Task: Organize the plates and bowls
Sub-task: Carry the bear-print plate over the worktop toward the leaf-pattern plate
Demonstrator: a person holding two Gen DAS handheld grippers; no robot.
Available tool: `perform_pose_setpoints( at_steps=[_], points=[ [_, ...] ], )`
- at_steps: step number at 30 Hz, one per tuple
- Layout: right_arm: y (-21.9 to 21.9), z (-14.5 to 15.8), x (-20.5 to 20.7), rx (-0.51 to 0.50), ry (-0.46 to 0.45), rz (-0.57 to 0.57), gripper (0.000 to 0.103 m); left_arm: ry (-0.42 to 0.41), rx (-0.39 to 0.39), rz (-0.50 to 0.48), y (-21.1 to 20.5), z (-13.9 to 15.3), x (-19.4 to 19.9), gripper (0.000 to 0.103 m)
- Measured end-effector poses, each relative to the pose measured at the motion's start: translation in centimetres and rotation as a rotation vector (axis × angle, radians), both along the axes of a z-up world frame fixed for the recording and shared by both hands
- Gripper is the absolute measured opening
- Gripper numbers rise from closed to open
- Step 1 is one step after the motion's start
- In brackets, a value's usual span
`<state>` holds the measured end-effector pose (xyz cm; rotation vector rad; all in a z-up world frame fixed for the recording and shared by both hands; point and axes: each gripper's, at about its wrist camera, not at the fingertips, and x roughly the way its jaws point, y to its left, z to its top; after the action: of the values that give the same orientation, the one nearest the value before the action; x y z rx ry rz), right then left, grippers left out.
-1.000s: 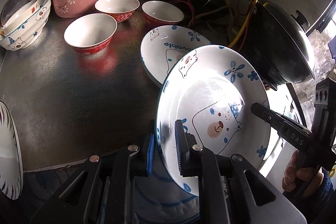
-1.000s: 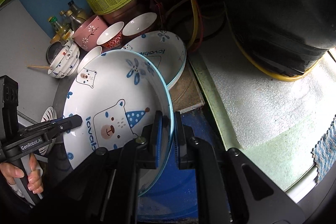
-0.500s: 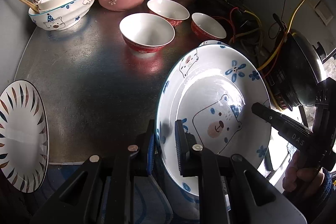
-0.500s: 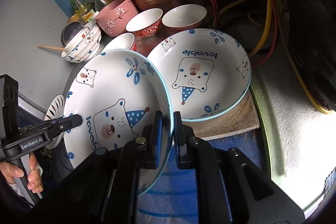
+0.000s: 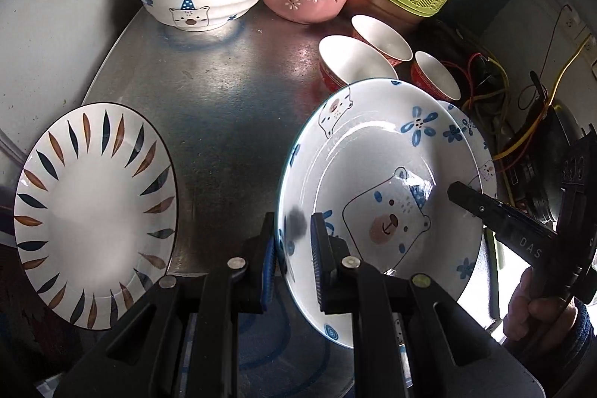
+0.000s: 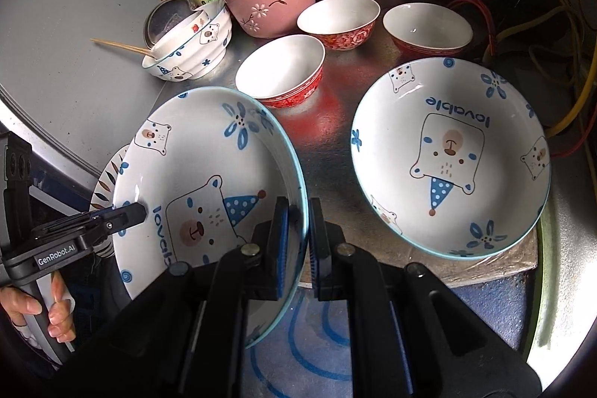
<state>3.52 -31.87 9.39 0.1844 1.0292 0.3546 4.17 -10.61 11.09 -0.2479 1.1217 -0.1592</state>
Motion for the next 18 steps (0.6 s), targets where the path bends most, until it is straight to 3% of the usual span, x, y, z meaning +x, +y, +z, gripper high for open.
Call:
perform_pose_setpoints(
  at_steps=[18],
  points=[
    [8.6, -0.4, 2.6, -0.021, 0.018, 0.186, 0.011, 0.018, -0.005, 0.187, 8.5, -0.4, -1.8, 0.016]
  ],
)
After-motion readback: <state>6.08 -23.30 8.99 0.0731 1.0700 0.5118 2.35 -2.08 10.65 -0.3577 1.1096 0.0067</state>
